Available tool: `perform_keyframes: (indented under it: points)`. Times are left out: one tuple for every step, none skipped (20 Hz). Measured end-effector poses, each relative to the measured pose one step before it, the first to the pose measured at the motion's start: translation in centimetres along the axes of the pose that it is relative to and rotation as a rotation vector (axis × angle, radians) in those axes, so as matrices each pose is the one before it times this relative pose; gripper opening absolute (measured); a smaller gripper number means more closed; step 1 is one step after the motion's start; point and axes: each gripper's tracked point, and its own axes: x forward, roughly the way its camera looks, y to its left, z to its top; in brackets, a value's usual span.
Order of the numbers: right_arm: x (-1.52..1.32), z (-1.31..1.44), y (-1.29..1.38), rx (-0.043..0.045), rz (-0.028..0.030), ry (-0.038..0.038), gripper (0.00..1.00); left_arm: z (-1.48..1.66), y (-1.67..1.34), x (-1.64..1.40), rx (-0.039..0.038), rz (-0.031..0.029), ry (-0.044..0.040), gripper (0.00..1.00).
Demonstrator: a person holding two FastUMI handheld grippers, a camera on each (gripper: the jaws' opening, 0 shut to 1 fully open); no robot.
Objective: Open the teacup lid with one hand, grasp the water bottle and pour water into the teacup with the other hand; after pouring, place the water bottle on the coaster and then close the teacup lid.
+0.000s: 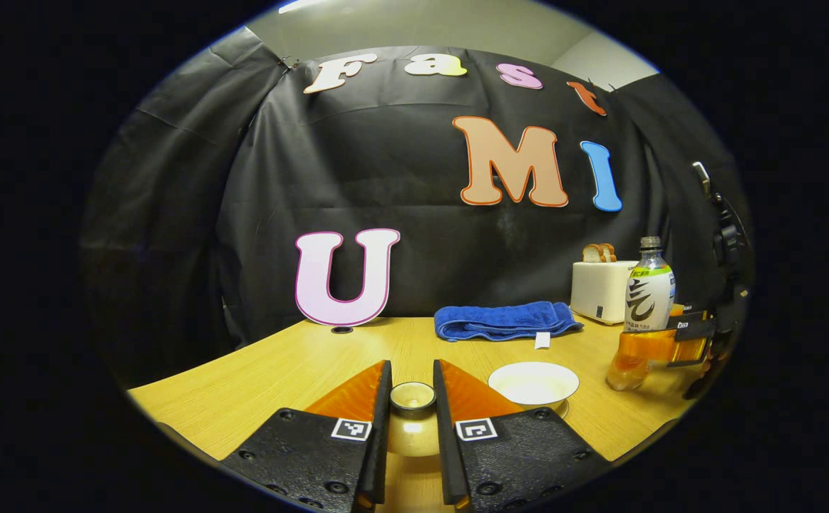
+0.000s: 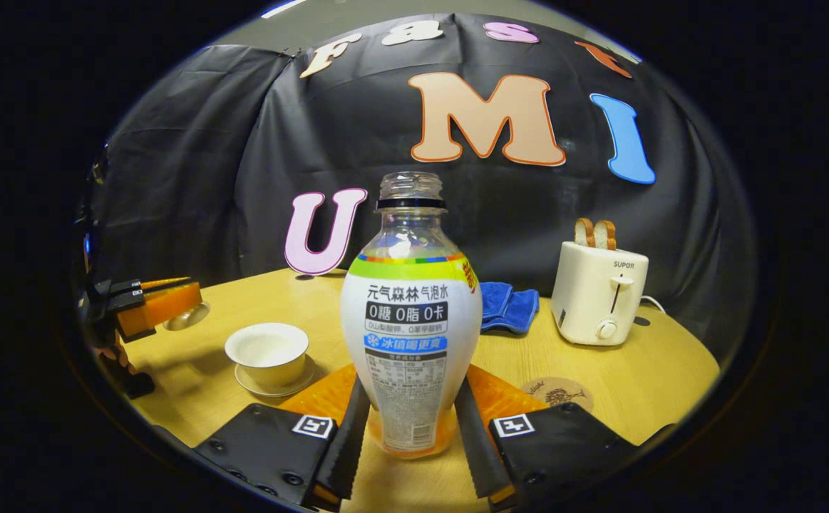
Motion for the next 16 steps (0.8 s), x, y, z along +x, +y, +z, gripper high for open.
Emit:
perform_keyframes:
  points:
    - [0.115,0.567,-0.783,-0.04631,-0.02982,-0.00415,0.66,0.006,0.008,0.030,0.00010,-0.00001,0.00036,0.28]
    - [0.334,0.391,-0.666,-0.05433,-0.02649,-0.00337,0.66,0.027,0.007,0.111,-0.00010,0.00010,-0.00017,0.28]
    - [0.091,0.584,-0.580,-0.06229,-0.02662,-0.00515,0.66,0.070,-0.007,0.035,0.00003,-0.00035,0.00042,0.28]
    - [0.005,0.495,-0.620,-0.06446,-0.02723,-0.01085,0.66,-0.020,-0.005,-0.044,-0.00018,-0.00003,0.00041,0.28]
    - [0.102,0.656,-0.507,-0.06848,-0.02813,-0.01386,0.66,0.049,-0.009,-0.020,-0.00015,-0.00010,-0.00015,0.28]
    - [0.105,0.477,-0.359,-0.07391,-0.02502,-0.01422,0.66,-0.095,0.000,-0.012,0.00016,-0.00024,0.00034,0.28]
    - [0.104,0.637,-0.342,-0.07759,-0.02149,-0.01472,0.66,-0.071,0.054,0.007,-0.00002,0.00008,-0.00001,0.28]
    - [-0.018,0.429,-0.245,-0.07818,-0.01916,-0.01340,0.66,0.014,0.002,0.019,-0.00009,-0.00031,0.00015,0.28]
    - [0.186,0.316,-0.142,-0.07579,-0.01538,-0.01093,0.66,0.035,0.006,0.003,-0.00042,-0.00015,0.00063,0.28]
    - [0.146,0.350,-0.178,-0.07209,-0.01207,-0.01059,0.66,-0.030,-0.019,0.002,-0.00045,-0.00007,0.00027,0.28]
    - [0.121,0.283,-0.098,-0.07048,-0.01331,-0.01025,0.66,0.060,-0.016,0.017,0.00004,0.00037,0.00012,0.28]
    - [0.298,0.376,-0.025,-0.07021,-0.00936,-0.01129,0.66,-0.017,0.003,0.006,-0.00020,0.00012,-0.00005,0.28]
    - [0.073,0.404,-0.119,-0.06822,-0.01539,-0.01837,0.66,0.027,0.010,-0.033,-0.00120,-0.00004,0.00071,0.28]
    - [-0.047,0.562,-0.151,-0.06693,-0.01471,-0.02138,0.65,-0.087,0.021,0.001,-0.00016,-0.00018,0.00024,0.28]
    - [-0.085,0.490,-0.049,-0.06529,-0.01255,-0.01996,0.65,0.006,0.004,-0.016,-0.00067,-0.00010,-0.00036,0.28]
    - [-0.147,0.059,0.021,-0.05939,-0.00759,-0.01472,0.66,-0.023,0.018,0.025,0.00034,-0.00028,0.00042,0.28]
